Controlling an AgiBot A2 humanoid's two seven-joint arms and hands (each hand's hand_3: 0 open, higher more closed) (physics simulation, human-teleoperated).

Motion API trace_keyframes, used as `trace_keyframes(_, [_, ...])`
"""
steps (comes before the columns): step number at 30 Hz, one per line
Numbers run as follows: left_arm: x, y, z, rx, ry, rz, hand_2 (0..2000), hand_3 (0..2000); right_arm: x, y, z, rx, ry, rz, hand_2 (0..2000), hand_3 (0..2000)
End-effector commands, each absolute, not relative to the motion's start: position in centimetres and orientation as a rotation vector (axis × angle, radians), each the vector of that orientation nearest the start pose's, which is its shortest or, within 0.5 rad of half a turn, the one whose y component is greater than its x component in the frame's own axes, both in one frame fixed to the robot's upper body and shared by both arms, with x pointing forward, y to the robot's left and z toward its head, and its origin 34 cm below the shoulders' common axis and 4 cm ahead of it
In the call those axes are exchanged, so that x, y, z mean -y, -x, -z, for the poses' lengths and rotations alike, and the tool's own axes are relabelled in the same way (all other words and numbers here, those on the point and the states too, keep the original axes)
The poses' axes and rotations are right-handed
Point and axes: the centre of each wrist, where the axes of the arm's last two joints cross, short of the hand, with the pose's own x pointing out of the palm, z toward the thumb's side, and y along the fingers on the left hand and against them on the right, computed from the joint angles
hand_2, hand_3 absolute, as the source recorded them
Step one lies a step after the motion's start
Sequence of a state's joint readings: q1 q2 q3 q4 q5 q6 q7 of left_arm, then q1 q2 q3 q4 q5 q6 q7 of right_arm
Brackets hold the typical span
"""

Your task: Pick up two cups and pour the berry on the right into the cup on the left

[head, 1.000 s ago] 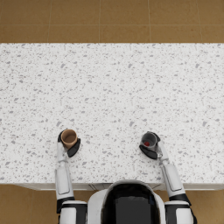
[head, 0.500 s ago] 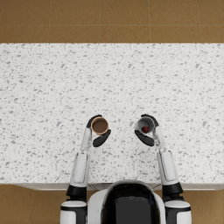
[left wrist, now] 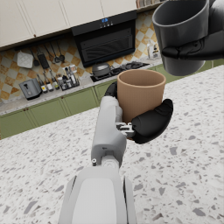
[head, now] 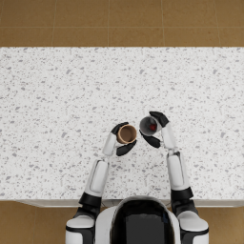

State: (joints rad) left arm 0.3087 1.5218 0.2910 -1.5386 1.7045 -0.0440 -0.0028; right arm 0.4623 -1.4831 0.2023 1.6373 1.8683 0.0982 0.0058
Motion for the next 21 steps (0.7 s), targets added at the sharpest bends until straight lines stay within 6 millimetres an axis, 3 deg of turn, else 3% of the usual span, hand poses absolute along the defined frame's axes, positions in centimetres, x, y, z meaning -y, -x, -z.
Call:
trace_keyframes(1, [-11.5, -28.1, -17.6, 0.061, -0.44, 1.858, 2000, 1280, 13.4, -29.5, -25.6, 0.091, 0.853, -1.72, 2000, 1280])
trace_keyframes(10, [-11.2, -27.6, -17.0, 0.048, -0.428, 1.874, 2000, 1280, 12.8, -29.0, -26.8, -0.067, 1.104, -1.58, 2000, 1280])
trace_keyframes(16, [-11.3, -27.6, -16.7, 0.042, -0.415, 1.868, 2000, 1280, 12.5, -28.1, -28.9, -0.119, 1.278, -1.424, 2000, 1280])
trace_keyframes(21, [-11.4, -27.7, -16.8, 0.048, -0.411, 1.86, 2000, 1280, 12.1, -27.6, -29.0, -0.218, 1.395, -1.327, 2000, 1280])
